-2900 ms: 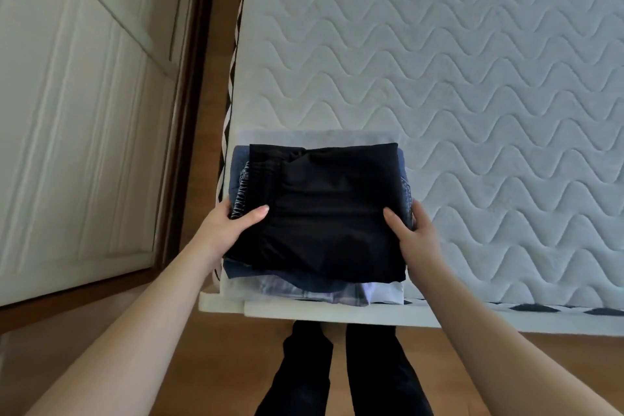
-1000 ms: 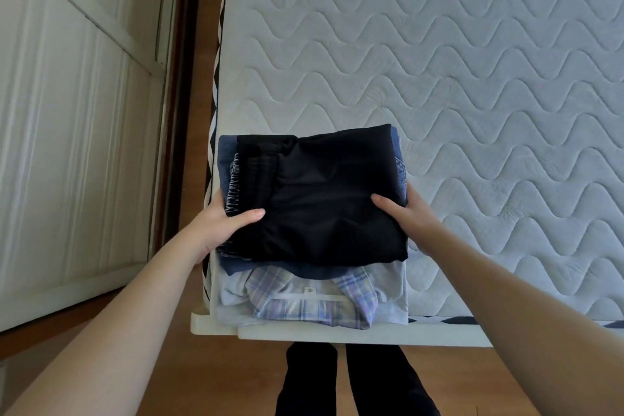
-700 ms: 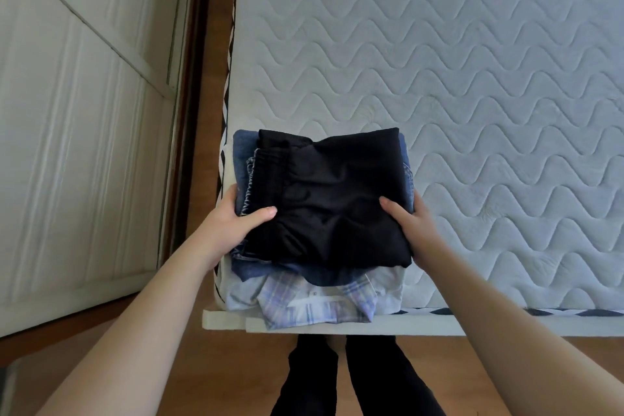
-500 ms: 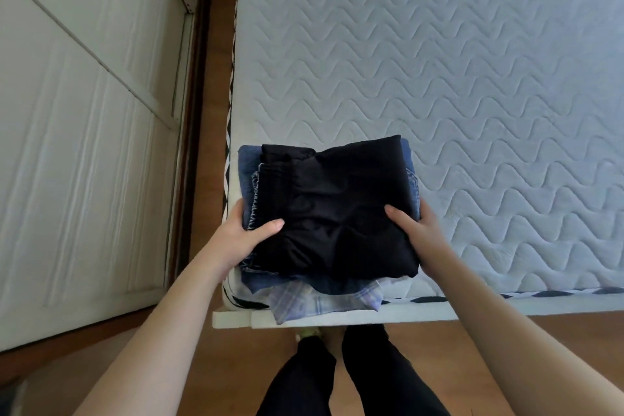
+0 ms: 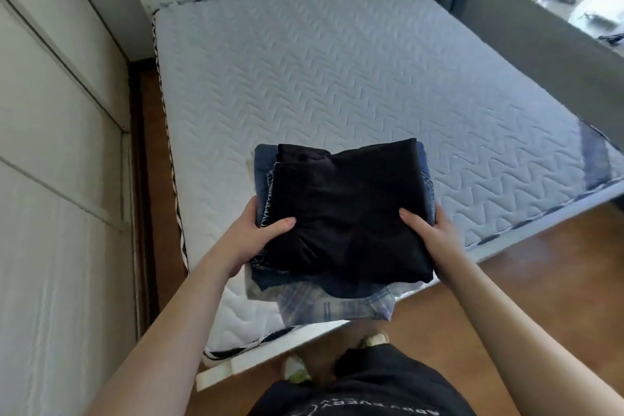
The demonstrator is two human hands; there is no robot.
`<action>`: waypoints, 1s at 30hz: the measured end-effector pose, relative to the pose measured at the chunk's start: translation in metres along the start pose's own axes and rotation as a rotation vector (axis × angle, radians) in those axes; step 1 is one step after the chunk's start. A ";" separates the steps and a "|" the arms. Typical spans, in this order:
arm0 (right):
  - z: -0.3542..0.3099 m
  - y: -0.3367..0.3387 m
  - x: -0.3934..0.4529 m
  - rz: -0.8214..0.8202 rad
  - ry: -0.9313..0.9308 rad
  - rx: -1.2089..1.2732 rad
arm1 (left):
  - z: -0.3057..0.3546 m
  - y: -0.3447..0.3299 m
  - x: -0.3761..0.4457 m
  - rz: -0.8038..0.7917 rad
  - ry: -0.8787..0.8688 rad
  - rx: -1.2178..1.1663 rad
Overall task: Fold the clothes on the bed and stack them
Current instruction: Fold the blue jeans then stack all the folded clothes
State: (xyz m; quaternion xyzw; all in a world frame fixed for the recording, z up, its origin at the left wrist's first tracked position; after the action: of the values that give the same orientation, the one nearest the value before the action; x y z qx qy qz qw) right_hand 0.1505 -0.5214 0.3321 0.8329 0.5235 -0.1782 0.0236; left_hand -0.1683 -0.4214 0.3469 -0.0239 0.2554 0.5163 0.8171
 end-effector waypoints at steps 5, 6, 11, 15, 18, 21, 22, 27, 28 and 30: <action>-0.031 0.075 -0.019 0.120 0.051 0.060 | 0.053 -0.064 0.012 -0.112 -0.083 0.060; -0.036 0.093 -0.022 0.146 0.065 0.061 | 0.064 -0.080 0.015 -0.134 -0.099 0.075; -0.060 0.190 -0.040 0.260 0.144 0.077 | 0.114 -0.177 0.033 -0.239 -0.156 0.140; -0.079 0.281 -0.051 0.336 0.180 0.086 | 0.149 -0.272 0.047 -0.320 -0.167 0.196; -0.096 0.342 -0.057 0.395 0.208 0.083 | 0.179 -0.343 0.058 -0.381 -0.199 0.235; -0.112 0.393 -0.062 0.453 0.229 0.085 | 0.206 -0.403 0.066 -0.436 -0.233 0.250; -0.116 0.407 -0.062 0.472 0.236 0.081 | 0.213 -0.419 0.069 -0.449 -0.239 0.253; -0.128 0.467 -0.046 0.536 0.258 0.094 | 0.246 -0.485 0.103 -0.516 -0.258 0.302; -0.129 0.476 -0.038 0.546 0.255 0.096 | 0.250 -0.495 0.113 -0.525 -0.259 0.307; -0.134 0.493 -0.020 0.560 0.252 0.091 | 0.258 -0.513 0.136 -0.541 -0.251 0.308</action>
State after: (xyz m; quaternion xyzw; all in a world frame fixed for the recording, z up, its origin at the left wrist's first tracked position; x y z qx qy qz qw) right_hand 0.6133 -0.7310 0.3913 0.9605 0.2639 -0.0833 -0.0305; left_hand 0.4179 -0.4695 0.3959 0.0968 0.2122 0.2349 0.9436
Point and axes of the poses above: each hand's wrist, its own x-axis towards the middle knuckle, its own y-axis out of the back of the hand, z = x × y, the point moved 3 cm from there along x, towards the middle knuckle, and after that the axes turned 8 degrees about x, right-handed, at the moved point
